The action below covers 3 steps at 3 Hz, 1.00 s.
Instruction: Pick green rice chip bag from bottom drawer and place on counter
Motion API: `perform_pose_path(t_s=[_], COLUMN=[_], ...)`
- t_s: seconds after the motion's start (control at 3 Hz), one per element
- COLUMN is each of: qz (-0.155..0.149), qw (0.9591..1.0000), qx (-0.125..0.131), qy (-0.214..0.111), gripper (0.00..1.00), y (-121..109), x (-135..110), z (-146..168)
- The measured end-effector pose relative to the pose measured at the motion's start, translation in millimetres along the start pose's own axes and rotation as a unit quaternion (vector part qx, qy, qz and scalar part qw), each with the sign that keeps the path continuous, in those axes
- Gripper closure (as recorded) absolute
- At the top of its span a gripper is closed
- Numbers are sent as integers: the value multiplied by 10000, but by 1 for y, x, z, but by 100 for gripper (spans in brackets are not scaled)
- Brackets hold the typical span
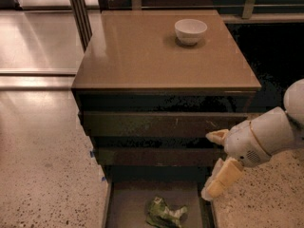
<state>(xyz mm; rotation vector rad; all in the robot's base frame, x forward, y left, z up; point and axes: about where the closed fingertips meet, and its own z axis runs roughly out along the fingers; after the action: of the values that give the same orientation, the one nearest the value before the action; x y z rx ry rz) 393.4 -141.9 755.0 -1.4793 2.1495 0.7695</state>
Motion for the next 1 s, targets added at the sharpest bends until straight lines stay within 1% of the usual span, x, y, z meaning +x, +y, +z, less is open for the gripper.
perform_pose_path(t_s=[0.33, 0.67, 1.0], qz=[545, 826, 791], qw=[9970, 9953, 9961], qx=[-538, -411, -351], qy=[-101, -280, -185], gripper=[0, 0, 0], y=[-7, -30, -23], x=[57, 76, 76], z=[109, 152, 155])
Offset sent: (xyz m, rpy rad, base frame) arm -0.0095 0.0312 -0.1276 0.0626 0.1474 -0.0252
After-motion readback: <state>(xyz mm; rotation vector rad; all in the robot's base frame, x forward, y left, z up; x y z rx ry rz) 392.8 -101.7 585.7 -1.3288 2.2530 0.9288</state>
